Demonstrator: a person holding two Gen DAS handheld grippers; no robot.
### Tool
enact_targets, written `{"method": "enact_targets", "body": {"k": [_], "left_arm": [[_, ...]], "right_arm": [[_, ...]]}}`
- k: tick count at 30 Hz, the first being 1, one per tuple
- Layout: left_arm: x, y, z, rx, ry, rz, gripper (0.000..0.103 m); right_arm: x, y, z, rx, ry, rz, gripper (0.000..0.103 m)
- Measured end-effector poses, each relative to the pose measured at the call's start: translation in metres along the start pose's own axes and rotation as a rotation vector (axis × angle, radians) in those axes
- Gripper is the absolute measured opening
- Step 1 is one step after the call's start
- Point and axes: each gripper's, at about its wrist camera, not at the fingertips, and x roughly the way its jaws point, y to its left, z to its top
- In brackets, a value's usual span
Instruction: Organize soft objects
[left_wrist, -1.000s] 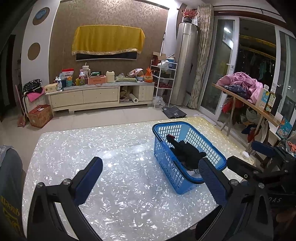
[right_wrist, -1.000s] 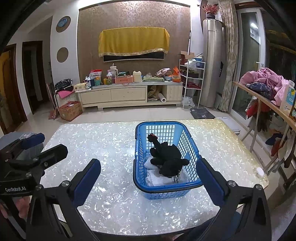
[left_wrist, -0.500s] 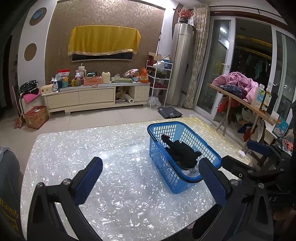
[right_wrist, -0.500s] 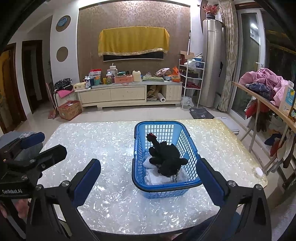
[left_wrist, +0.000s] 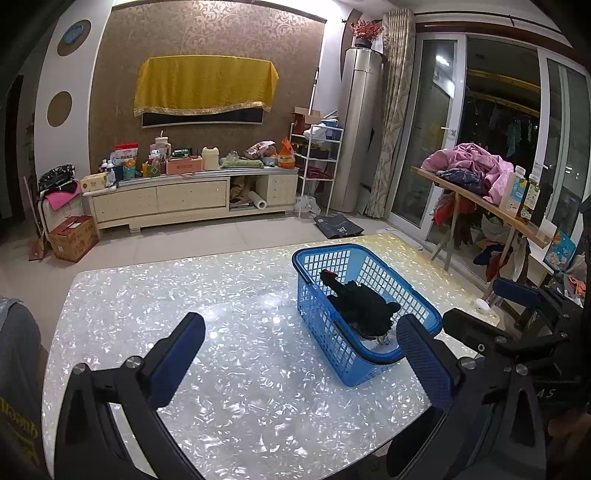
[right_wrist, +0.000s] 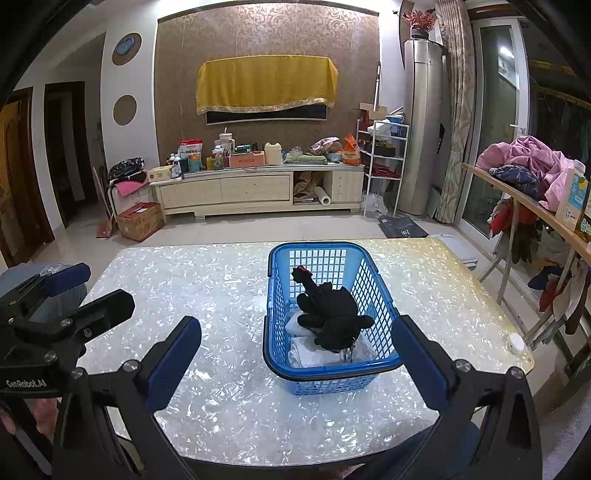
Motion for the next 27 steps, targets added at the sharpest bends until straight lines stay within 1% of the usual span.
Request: {"method": "enact_targets", "body": {"k": [10,27], "left_arm": [[-0.0012,-0.0001,-0.0003,-0.001,-0.003,0.016,0.103],[-0.004,-0.0019,-0.0015,0.004,-0.002,0.016,0.103]], "right_arm": [[-0.0021,0.0004,0.0,0.001,-0.002,0.002,0.103],[-0.0057,0.0044,0.0003,0.004,-0.003,0.003,0.103]]}}
